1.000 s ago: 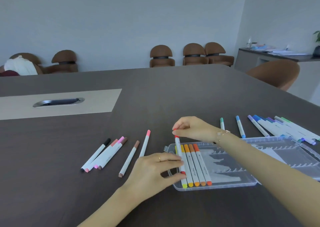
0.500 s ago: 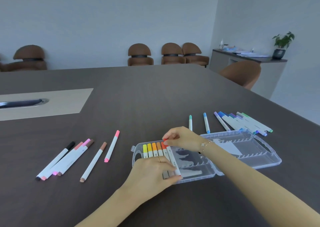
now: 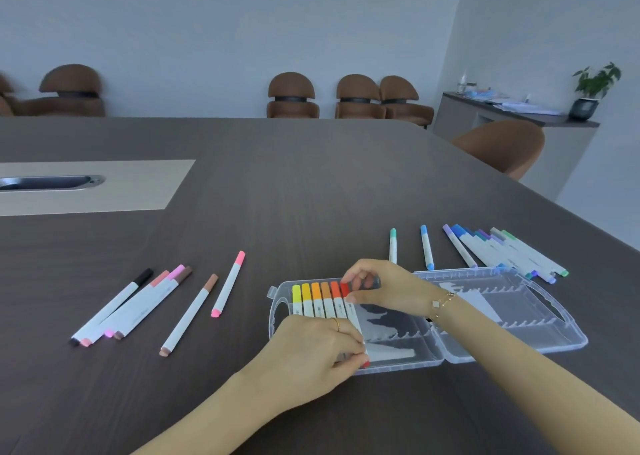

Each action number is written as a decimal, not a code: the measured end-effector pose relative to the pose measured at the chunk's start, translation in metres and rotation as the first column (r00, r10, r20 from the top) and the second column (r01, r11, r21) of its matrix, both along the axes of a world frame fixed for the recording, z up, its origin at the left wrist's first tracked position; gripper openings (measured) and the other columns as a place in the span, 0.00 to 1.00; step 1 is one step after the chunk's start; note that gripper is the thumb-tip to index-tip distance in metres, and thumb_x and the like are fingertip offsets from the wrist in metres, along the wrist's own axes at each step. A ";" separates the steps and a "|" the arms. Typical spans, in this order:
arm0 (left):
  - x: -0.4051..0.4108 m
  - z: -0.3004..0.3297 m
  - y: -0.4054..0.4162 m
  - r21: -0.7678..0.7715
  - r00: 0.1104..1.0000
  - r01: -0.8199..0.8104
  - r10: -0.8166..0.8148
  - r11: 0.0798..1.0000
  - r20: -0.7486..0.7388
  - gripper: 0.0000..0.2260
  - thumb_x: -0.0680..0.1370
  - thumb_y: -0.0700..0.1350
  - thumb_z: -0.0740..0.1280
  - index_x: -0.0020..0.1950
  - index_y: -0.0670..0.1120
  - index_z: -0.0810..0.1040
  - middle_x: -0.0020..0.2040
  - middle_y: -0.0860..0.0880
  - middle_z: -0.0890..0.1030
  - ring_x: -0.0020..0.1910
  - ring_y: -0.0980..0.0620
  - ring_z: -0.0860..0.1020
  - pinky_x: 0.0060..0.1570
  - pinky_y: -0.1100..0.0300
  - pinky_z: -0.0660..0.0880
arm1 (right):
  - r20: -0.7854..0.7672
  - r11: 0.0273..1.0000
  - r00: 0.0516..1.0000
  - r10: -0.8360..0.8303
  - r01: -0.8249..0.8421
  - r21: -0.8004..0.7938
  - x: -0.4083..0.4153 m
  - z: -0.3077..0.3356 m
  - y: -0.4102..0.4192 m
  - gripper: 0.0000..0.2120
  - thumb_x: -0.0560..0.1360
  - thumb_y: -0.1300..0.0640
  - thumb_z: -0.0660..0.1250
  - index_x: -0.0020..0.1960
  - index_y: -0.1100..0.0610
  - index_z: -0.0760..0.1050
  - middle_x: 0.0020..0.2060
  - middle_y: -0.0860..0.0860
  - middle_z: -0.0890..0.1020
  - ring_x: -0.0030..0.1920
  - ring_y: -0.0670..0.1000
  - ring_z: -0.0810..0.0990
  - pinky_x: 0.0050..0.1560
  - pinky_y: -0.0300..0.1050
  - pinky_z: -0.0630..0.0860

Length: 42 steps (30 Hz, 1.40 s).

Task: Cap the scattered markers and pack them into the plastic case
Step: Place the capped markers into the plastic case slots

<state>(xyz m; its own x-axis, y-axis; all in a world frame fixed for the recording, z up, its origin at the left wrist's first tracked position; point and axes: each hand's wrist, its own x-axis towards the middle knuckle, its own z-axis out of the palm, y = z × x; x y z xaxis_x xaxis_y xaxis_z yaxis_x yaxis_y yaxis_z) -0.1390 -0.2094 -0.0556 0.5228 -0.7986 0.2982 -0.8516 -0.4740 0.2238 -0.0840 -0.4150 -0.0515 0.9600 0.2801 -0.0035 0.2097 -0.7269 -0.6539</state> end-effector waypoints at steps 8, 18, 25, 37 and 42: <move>0.026 0.005 0.049 -0.050 0.998 -0.058 0.060 0.997 0.028 0.15 0.78 0.56 0.58 0.57 0.56 0.82 0.57 0.61 0.80 0.56 0.65 0.75 0.51 0.69 0.77 | -0.068 0.971 0.997 0.036 -0.051 -0.232 0.013 0.032 0.015 0.12 0.72 0.47 0.71 0.52 0.51 0.77 0.41 0.44 0.80 0.44 0.45 0.78 0.43 0.33 0.73; 0.037 -0.006 0.209 -0.155 0.850 -0.513 0.525 0.845 0.048 0.10 0.74 0.58 0.61 0.47 0.62 0.81 0.49 0.72 0.77 0.48 0.72 0.75 0.40 0.68 0.76 | 0.048 0.976 0.994 0.098 -0.086 -0.199 0.053 0.030 0.139 0.12 0.77 0.54 0.63 0.58 0.57 0.76 0.52 0.49 0.78 0.52 0.46 0.74 0.54 0.37 0.71; 0.047 -0.005 0.230 -0.187 0.816 -0.562 0.577 0.806 0.036 0.10 0.75 0.55 0.61 0.50 0.60 0.81 0.49 0.68 0.78 0.45 0.64 0.78 0.38 0.66 0.77 | 0.117 0.971 0.993 -0.033 0.060 -0.232 0.083 0.006 0.188 0.14 0.76 0.58 0.61 0.61 0.57 0.73 0.57 0.55 0.73 0.61 0.55 0.69 0.62 0.50 0.71; 0.045 -0.001 0.240 -0.137 0.808 -0.585 0.589 0.800 -0.014 0.14 0.71 0.63 0.61 0.51 0.61 0.82 0.52 0.69 0.77 0.53 0.69 0.75 0.46 0.71 0.72 | 0.151 0.943 0.986 -0.077 0.121 -0.310 0.098 0.009 0.220 0.16 0.77 0.62 0.59 0.64 0.59 0.72 0.62 0.58 0.69 0.64 0.60 0.65 0.63 0.50 0.67; 0.051 -0.004 0.170 -0.136 0.888 -0.458 0.460 0.878 -0.022 0.13 0.71 0.60 0.69 0.53 0.58 0.82 0.53 0.63 0.80 0.62 0.66 0.71 0.58 0.72 0.64 | 0.106 0.964 0.985 -0.136 0.156 -0.216 0.095 0.003 0.186 0.13 0.78 0.64 0.57 0.58 0.63 0.77 0.56 0.58 0.72 0.62 0.59 0.72 0.64 0.46 0.67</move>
